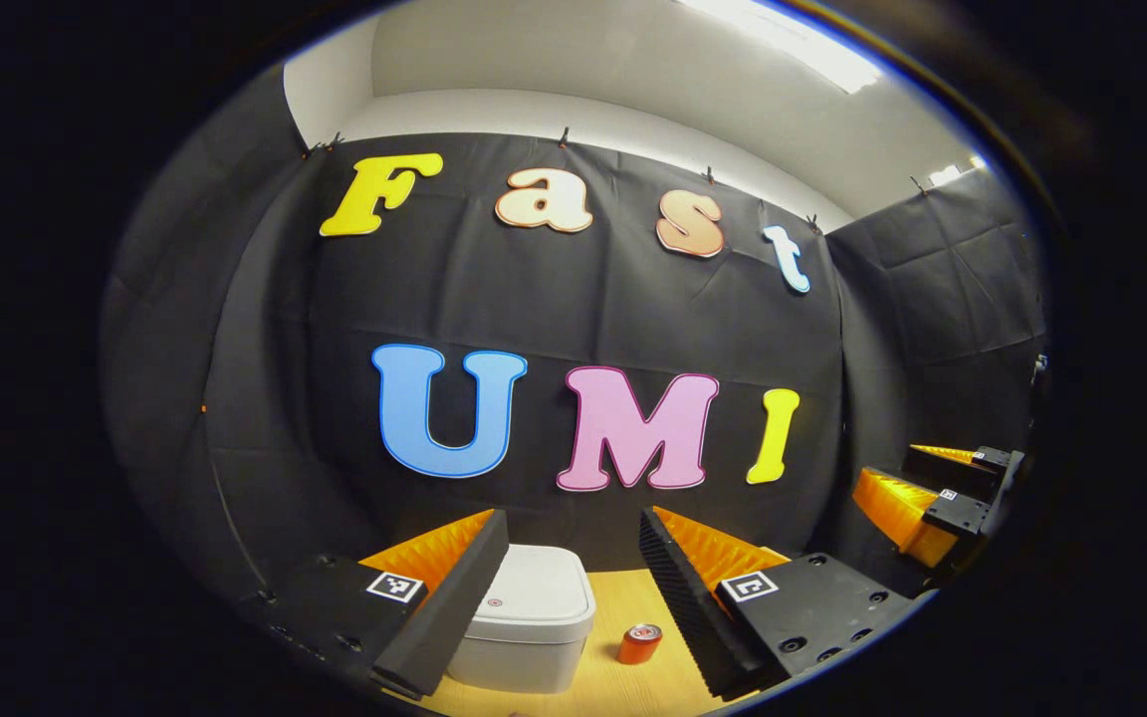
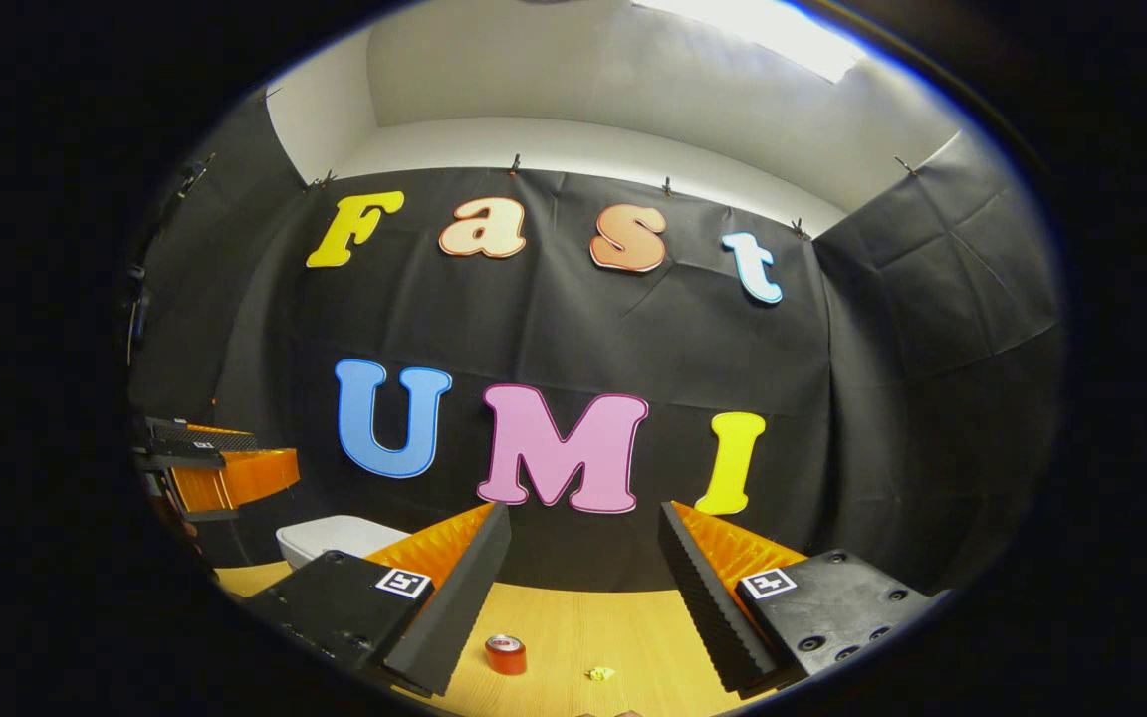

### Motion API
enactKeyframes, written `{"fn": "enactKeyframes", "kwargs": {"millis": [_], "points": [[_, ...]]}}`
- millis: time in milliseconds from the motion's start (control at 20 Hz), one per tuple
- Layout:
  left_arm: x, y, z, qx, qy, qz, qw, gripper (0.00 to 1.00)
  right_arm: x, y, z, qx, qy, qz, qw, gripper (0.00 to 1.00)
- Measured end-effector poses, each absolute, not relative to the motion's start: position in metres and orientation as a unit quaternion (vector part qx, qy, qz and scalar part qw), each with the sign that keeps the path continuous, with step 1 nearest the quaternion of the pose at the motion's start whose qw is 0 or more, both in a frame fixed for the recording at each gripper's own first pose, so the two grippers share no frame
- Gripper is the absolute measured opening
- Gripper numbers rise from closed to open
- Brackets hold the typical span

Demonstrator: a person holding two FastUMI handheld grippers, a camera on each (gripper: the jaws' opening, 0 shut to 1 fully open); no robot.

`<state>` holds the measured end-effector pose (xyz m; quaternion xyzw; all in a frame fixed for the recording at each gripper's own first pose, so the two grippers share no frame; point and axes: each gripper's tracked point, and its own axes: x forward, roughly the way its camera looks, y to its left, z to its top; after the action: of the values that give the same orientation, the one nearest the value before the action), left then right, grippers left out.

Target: Press the lid of the desktop garbage bin to open it, pick up the crumpled paper on the desktop and throw it into the bin, then pick up the pop can on the desktop and drop it into the bin, and finally close the garbage bin lid.

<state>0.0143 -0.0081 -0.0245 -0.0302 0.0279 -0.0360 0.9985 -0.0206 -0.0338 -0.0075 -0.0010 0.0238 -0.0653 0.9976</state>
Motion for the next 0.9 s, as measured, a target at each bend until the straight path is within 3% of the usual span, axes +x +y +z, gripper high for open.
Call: {"fn": "enactKeyframes", "kwargs": {"millis": [250,550,750,900], "points": [[0.024,0.002,-0.033,-0.038,0.038,-0.027,0.998,0.93,-0.019,-0.033,-0.013,-0.009,0.030,-0.067,0.997,0.96],[0.051,0.029,-0.053,-0.033,0.060,-0.007,0.998,0.82,-0.013,-0.036,-0.021,-0.024,0.037,-0.069,0.997,0.96],[0.069,0.044,-0.081,-0.017,0.085,0.005,0.996,0.64,-0.010,-0.042,-0.034,-0.029,0.054,-0.072,0.996,0.96],[0.083,0.049,-0.101,-0.033,0.105,0.017,0.994,0.44,-0.008,-0.048,-0.044,-0.037,0.062,-0.076,0.995,0.96]]}}
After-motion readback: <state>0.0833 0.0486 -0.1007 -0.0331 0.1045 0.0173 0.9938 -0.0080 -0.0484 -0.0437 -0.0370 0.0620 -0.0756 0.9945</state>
